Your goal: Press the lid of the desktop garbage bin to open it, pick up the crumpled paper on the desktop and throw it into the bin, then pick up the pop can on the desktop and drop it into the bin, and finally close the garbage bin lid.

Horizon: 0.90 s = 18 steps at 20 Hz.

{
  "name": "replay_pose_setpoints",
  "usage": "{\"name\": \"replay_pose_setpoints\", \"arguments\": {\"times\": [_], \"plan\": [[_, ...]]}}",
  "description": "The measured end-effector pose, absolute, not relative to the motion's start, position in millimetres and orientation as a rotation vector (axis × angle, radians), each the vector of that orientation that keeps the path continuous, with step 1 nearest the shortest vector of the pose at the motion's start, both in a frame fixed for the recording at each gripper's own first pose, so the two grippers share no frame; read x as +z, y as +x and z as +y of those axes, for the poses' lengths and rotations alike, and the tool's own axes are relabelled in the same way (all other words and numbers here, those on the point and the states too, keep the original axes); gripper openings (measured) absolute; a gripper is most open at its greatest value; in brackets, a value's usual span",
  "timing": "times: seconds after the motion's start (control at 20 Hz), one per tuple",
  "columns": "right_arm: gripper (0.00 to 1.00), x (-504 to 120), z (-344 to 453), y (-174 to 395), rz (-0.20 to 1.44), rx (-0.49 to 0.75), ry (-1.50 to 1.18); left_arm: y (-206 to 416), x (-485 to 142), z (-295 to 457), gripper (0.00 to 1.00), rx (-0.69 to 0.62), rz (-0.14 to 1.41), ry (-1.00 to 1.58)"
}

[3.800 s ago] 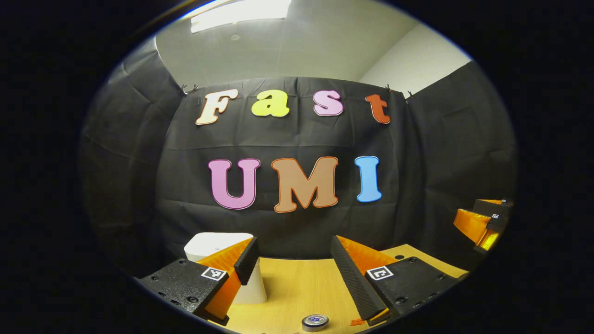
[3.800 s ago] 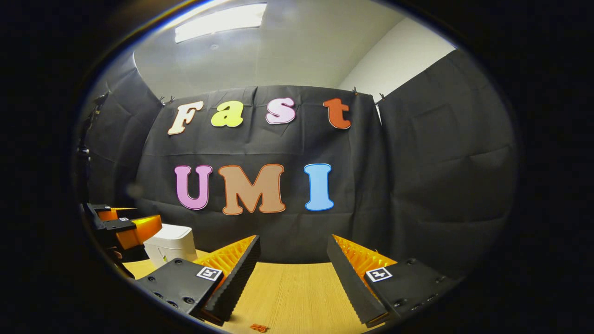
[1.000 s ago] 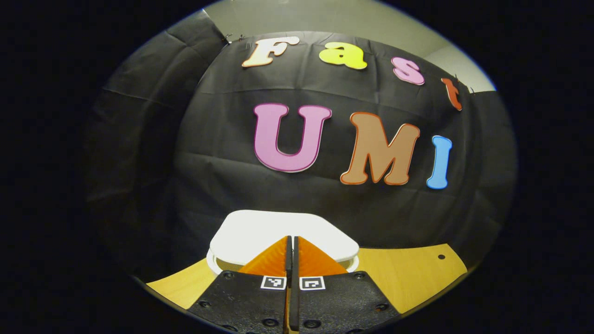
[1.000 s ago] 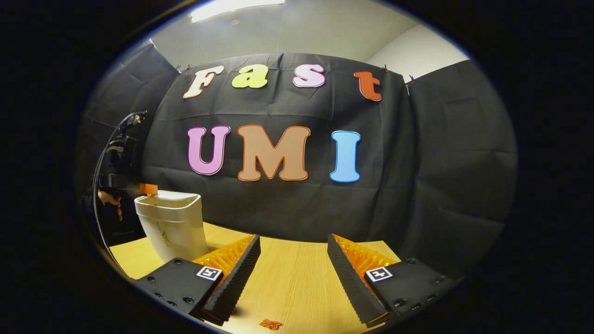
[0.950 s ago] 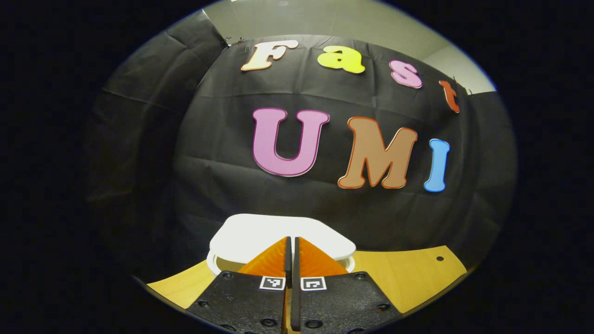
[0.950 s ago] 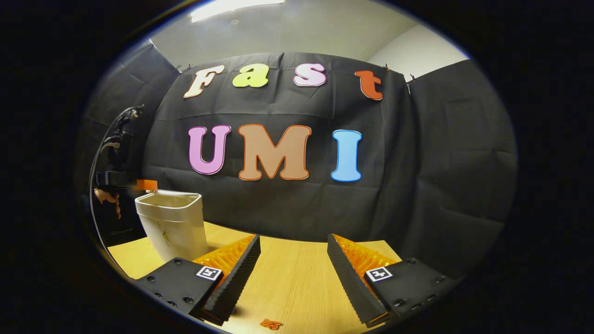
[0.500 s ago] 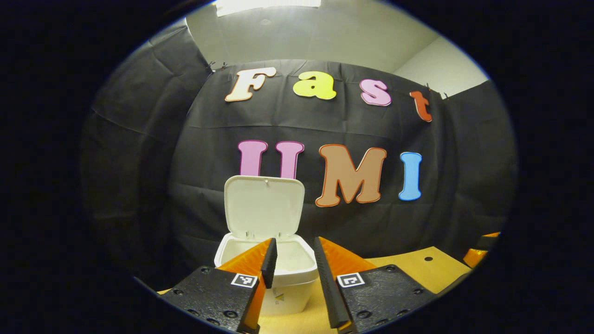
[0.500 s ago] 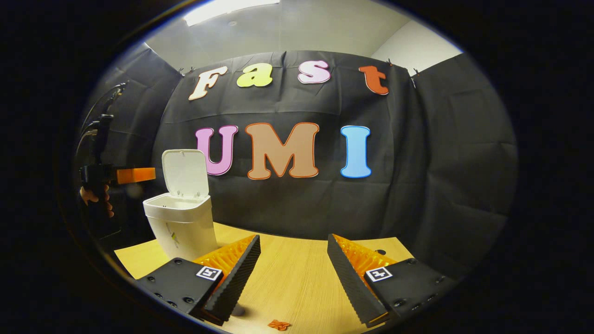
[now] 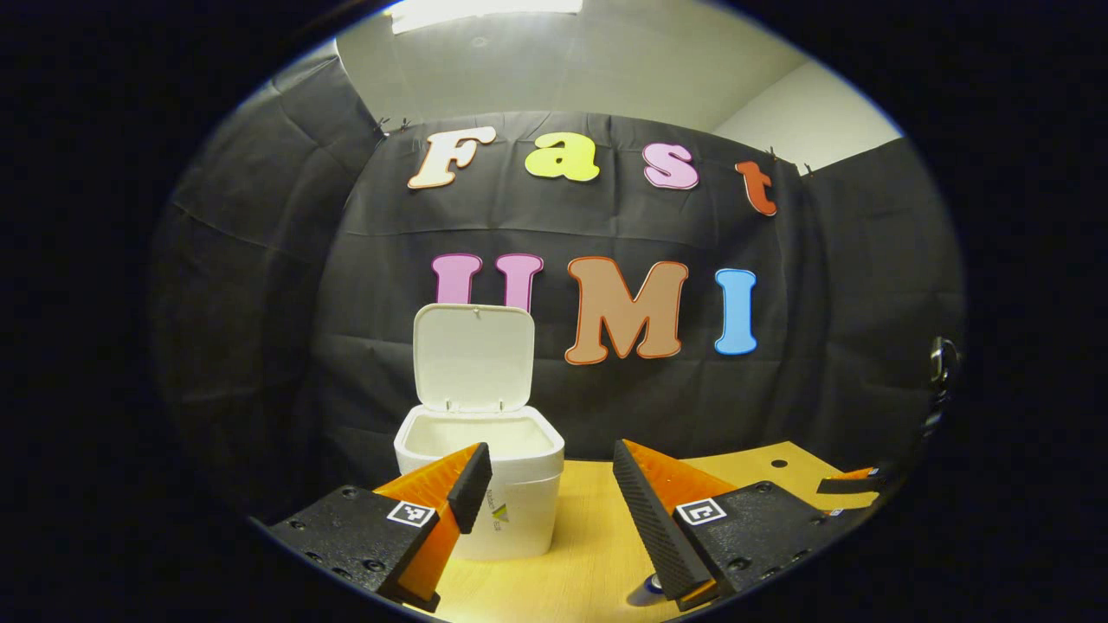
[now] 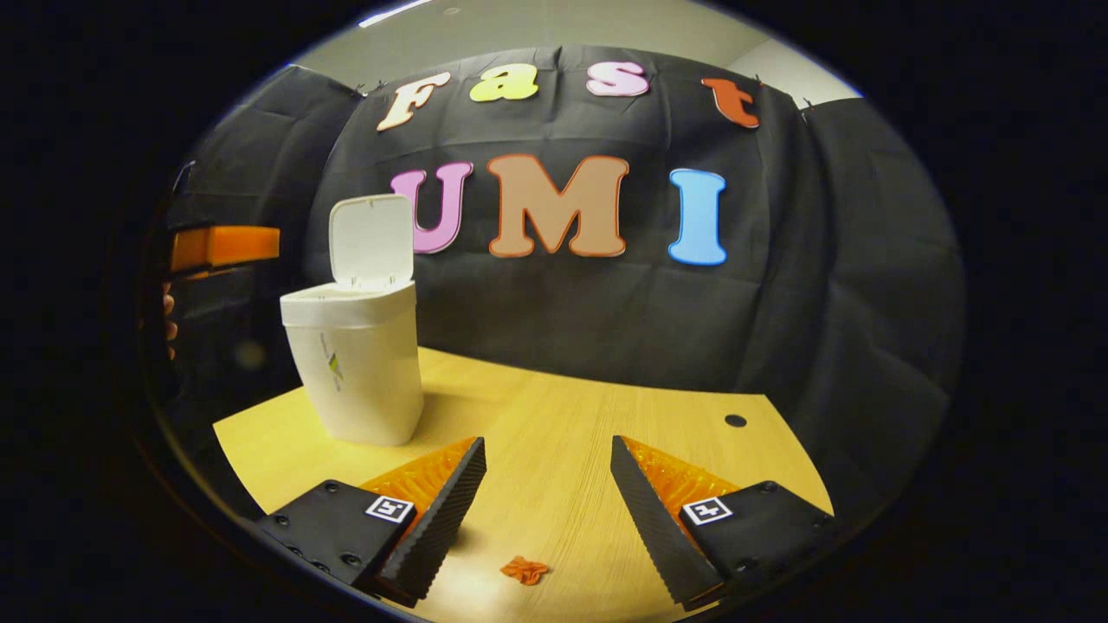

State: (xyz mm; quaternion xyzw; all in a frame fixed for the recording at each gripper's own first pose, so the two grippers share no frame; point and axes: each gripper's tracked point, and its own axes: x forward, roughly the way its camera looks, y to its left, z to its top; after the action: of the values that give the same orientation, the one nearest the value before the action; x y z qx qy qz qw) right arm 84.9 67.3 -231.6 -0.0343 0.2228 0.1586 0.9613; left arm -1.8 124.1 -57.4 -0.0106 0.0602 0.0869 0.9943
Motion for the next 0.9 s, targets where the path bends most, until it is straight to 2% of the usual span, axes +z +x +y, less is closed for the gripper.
{"name": "replay_pose_setpoints", "arguments": {"times": [0.1,0.15,0.2,0.35,0.55,0.65,0.9], "plan": [[0.97,-259,70,81,0.503,0.337,-0.089,-7,-60,124,0.86,0.182,0.129,-0.021],[1.00,-272,71,79,0.531,0.346,-0.096,-11,-61,125,0.86,0.187,0.131,-0.022],[0.97,-284,72,77,0.562,0.353,-0.101,-13,-60,125,0.86,0.192,0.134,-0.022],[0.97,-325,76,69,0.678,0.368,-0.112,-22,-60,129,0.90,0.209,0.136,-0.015],[0.98,-368,75,62,0.789,0.384,-0.168,-30,-61,136,0.90,0.231,0.152,0.000],[1.00,-381,73,61,0.816,0.391,-0.195,-32,-63,140,0.90,0.242,0.162,0.007],[0.97,-407,71,56,0.862,0.403,-0.223,-33,-67,143,0.91,0.253,0.182,0.020]]}}
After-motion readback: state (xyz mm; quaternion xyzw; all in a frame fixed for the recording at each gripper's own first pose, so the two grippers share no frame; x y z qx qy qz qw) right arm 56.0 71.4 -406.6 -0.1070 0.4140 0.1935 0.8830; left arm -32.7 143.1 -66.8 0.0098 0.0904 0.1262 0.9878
